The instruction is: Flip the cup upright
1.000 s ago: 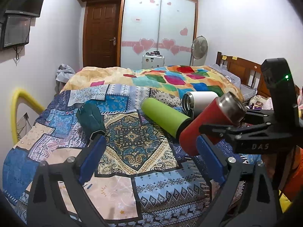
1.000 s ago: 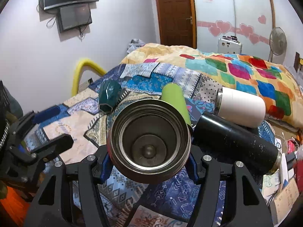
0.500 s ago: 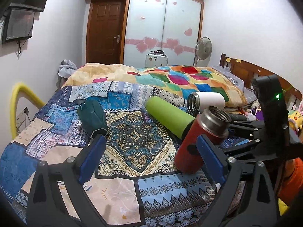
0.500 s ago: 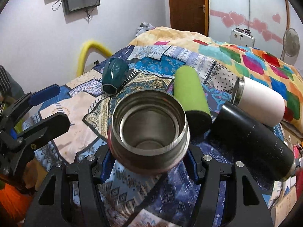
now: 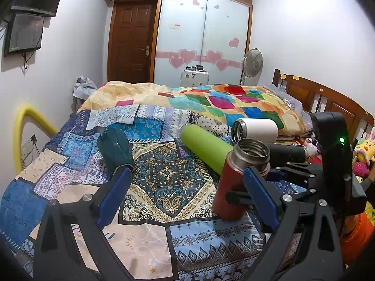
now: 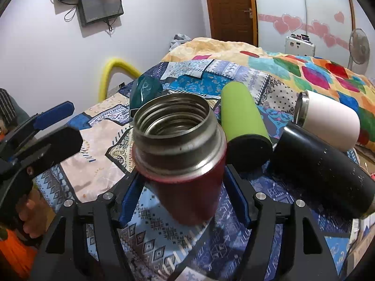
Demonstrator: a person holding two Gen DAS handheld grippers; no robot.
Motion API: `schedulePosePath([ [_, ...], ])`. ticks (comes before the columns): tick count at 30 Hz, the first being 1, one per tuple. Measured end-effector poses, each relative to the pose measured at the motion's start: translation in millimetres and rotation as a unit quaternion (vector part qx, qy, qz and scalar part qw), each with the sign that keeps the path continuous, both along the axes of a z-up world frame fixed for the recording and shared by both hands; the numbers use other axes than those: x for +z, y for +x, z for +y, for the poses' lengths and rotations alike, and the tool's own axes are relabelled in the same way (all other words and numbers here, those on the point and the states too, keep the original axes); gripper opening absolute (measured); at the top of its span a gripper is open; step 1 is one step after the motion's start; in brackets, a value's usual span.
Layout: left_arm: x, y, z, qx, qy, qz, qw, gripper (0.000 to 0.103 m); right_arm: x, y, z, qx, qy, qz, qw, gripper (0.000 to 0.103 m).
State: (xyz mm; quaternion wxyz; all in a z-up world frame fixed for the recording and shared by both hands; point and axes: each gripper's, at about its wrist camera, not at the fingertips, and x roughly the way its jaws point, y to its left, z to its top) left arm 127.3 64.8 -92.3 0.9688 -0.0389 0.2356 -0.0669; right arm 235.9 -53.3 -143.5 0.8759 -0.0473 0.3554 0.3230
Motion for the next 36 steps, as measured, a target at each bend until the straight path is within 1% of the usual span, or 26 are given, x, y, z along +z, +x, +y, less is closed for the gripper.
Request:
schedulePosePath([
  [4,12.9,-11.6,-3.5,-0.002,-0.002,-0.015,0.9999,0.097,15.7,-20.6,-21.5,-0.020,0.018,-0.024,0.999,0.068],
  [6,22.3,-21.1,-6.5,0.000,0.000,-0.030,0.9996,0.097,28.6,-31.5,-33.9,-0.032,0.034,-0.039,0.998,0.068],
  [9,39.6,-37.7,-12.2,0.002,0.000,-0.055,0.9985,0.097,52.8,-51.2,-53.7,-0.056,0.061,-0.074,0.994,0.068],
  [12,55.7,-54.1,-17.2,0.007,0.003,-0.081,0.9967,0.097,79.5,-74.3,-71.2,-0.078,0.089,-0.114,0.986,0.068],
  [17,81.0,-85.5,-28.7,0.017,0.015,-0.128,0.9915,0.098,109.6,-108.3,-86.5,-0.114,0.114,-0.180,0.970,0.070],
  [18,85.7,-92.7,-31.5,0.021,0.020,-0.139,0.9899,0.097,114.6,-115.4,-88.5,-0.120,0.119,-0.191,0.967,0.072],
  [19,89.4,-98.6,-34.1,0.023,0.024,-0.147,0.9885,0.097,118.7,-121.8,-89.9,-0.125,0.124,-0.202,0.963,0.078],
  [20,93.1,-104.0,-36.7,0.025,0.028,-0.155,0.9872,0.097,122.3,-129.0,-91.0,-0.129,0.130,-0.213,0.960,0.080],
  [24,103.6,-125.9,-44.8,0.027,0.034,-0.181,0.9826,0.098,128.7,-146.5,-89.4,-0.139,0.134,-0.242,0.951,0.080],
  [26,105.8,-134.7,-47.1,0.029,0.034,-0.187,0.9814,0.098,129.4,-152.3,-90.1,-0.142,0.136,-0.249,0.949,0.084],
  [28,107.5,-140.9,-47.4,0.031,0.032,-0.192,0.9804,0.100,128.2,-158.0,-90.8,-0.149,0.138,-0.256,0.945,0.094],
  [29,108.0,-143.9,-47.4,0.031,0.031,-0.193,0.9802,0.102,127.3,-161.4,-92.3,-0.152,0.138,-0.259,0.944,0.096],
  [31,108.1,-150.0,-48.2,0.034,0.028,-0.195,0.9798,0.103,126.7,-165.0,-92.1,-0.160,0.138,-0.267,0.940,0.103],
  [36,106.6,-155.3,-50.3,0.039,0.028,-0.193,0.9800,0.103,124.0,-169.2,-92.6,-0.161,0.138,-0.266,0.940,0.103],
])
